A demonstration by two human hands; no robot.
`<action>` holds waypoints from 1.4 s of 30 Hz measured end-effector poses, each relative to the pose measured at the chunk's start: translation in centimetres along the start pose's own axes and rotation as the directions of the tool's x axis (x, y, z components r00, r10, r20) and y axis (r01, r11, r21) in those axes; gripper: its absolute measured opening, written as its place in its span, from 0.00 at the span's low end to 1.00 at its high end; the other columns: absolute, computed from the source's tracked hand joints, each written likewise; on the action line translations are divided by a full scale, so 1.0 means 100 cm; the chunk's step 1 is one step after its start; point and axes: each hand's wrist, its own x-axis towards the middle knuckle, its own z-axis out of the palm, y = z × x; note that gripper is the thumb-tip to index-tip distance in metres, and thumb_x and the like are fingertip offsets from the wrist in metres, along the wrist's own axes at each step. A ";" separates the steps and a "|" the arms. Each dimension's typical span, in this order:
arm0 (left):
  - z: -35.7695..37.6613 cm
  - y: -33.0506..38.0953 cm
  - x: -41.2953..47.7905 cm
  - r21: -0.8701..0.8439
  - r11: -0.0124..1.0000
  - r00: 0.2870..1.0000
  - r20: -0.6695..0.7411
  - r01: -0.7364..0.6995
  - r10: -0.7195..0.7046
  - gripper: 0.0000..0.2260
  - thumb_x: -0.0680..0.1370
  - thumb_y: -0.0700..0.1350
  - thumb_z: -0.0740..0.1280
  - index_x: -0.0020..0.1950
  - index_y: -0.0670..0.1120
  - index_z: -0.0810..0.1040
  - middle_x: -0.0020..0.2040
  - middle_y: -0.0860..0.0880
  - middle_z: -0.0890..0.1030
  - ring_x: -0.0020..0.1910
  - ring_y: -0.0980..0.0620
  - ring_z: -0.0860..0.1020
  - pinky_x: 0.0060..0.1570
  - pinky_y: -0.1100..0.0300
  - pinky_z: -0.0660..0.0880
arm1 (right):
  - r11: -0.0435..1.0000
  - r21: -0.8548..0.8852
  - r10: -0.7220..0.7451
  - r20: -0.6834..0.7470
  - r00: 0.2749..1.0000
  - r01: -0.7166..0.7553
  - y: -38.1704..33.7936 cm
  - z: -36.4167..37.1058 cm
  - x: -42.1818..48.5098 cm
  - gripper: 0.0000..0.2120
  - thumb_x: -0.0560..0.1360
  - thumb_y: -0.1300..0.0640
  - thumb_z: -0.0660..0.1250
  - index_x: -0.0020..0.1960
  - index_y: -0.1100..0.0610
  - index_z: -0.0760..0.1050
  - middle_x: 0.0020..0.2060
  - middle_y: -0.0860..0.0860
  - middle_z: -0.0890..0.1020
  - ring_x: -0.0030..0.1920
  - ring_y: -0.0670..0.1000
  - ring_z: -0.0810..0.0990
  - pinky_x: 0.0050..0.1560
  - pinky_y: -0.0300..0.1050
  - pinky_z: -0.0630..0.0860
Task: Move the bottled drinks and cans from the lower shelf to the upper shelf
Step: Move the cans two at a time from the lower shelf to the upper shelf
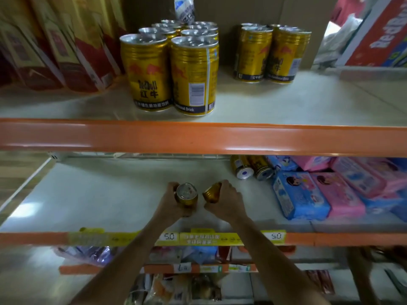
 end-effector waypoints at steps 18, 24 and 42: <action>-0.005 -0.022 -0.002 -0.128 0.991 0.997 0.078 0.038 -0.028 0.37 0.60 0.34 0.82 0.62 0.47 0.65 0.55 0.48 0.78 0.52 0.52 0.79 0.50 0.58 0.78 | 0.873 0.485 0.170 -0.225 0.959 -0.040 0.012 0.034 -0.024 0.36 0.62 0.63 0.80 0.62 0.53 0.64 0.51 0.50 0.78 0.50 0.51 0.79 0.48 0.43 0.76; -0.002 -0.029 -0.001 -0.154 0.987 0.995 0.092 0.044 -0.030 0.38 0.60 0.31 0.80 0.61 0.48 0.64 0.53 0.54 0.76 0.52 0.53 0.78 0.51 0.56 0.78 | 0.857 0.515 0.189 -0.274 0.943 -0.022 0.014 0.038 -0.023 0.35 0.60 0.64 0.80 0.60 0.52 0.66 0.48 0.48 0.79 0.47 0.50 0.81 0.45 0.43 0.77; 0.006 -0.020 -0.013 0.081 0.996 0.999 -0.045 0.024 -0.021 0.34 0.59 0.50 0.82 0.56 0.54 0.63 0.52 0.51 0.79 0.49 0.48 0.80 0.47 0.46 0.79 | 0.802 0.595 0.099 -0.206 0.974 0.045 0.014 0.032 -0.019 0.32 0.51 0.61 0.74 0.54 0.52 0.72 0.44 0.46 0.80 0.44 0.49 0.81 0.44 0.52 0.79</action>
